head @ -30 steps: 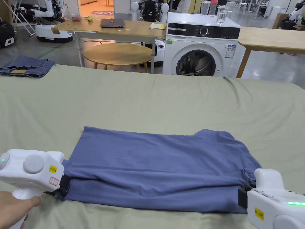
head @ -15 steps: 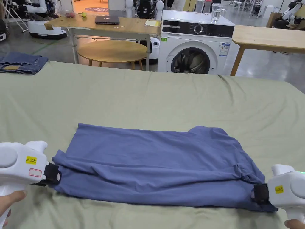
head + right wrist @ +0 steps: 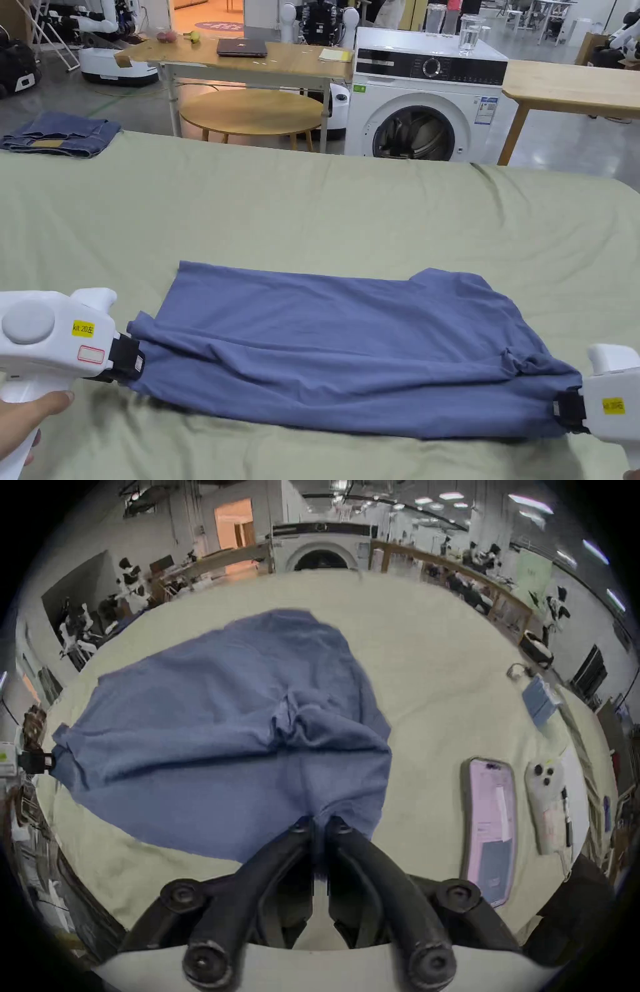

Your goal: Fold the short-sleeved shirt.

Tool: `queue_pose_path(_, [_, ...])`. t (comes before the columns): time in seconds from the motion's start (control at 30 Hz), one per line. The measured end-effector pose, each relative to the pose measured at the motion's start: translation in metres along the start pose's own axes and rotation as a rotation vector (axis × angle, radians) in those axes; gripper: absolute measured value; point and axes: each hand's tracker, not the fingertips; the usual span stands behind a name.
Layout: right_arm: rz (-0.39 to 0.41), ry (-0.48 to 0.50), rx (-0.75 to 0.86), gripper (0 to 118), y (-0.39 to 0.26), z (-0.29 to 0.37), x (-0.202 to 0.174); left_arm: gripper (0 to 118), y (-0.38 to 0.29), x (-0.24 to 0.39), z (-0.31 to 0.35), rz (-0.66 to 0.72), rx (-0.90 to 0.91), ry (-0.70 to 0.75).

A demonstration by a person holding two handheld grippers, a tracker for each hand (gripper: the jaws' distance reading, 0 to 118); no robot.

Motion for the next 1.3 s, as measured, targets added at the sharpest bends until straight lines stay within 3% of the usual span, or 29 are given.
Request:
queue_pose_path(0.4, [0.049,-0.016,-0.041,3,-0.042,0.058,-0.001,0,-0.046,-0.007,0.044,-0.042,0.011,0.015])
queue_pose_path(0.63, [0.05,-0.043,-0.133,3,-0.083,0.02,-0.006,0,-0.089,-0.025,0.019,-0.019,-0.068,0.09])
queue_pose_path(0.9, [0.063,-0.087,-0.122,4,-0.084,-0.001,-0.012,0,-0.093,-0.028,0.002,0.04,-0.058,0.063])
queue_pose_path(0.97, [0.076,-0.102,-0.117,9,-0.081,0.002,-0.014,0,-0.091,-0.027,0.003,0.038,-0.061,0.065])
queue_pose_path(1.03, [0.091,-0.151,-0.091,30,-0.077,0.009,-0.017,0,-0.088,-0.027,0.008,0.038,-0.059,0.066])
queue_pose_path(1.1, [0.093,-0.203,-0.04,33,-0.07,0.021,-0.02,0,-0.084,-0.027,0.017,0.053,-0.03,0.058])
queue_pose_path(1.17, [0.084,-0.203,0.025,47,-0.058,0.037,-0.025,0,-0.074,-0.026,0.03,0.079,0.033,0.05])
queue_pose_path(1.23, [0.069,-0.186,0.084,48,-0.045,0.05,-0.033,0,-0.064,-0.02,0.04,0.082,0.079,0.036])
queue_pose_path(1.3, [0.05,-0.16,0.172,48,-0.033,0.06,-0.046,20,-0.053,-0.01,0.046,0.063,0.129,0.012])
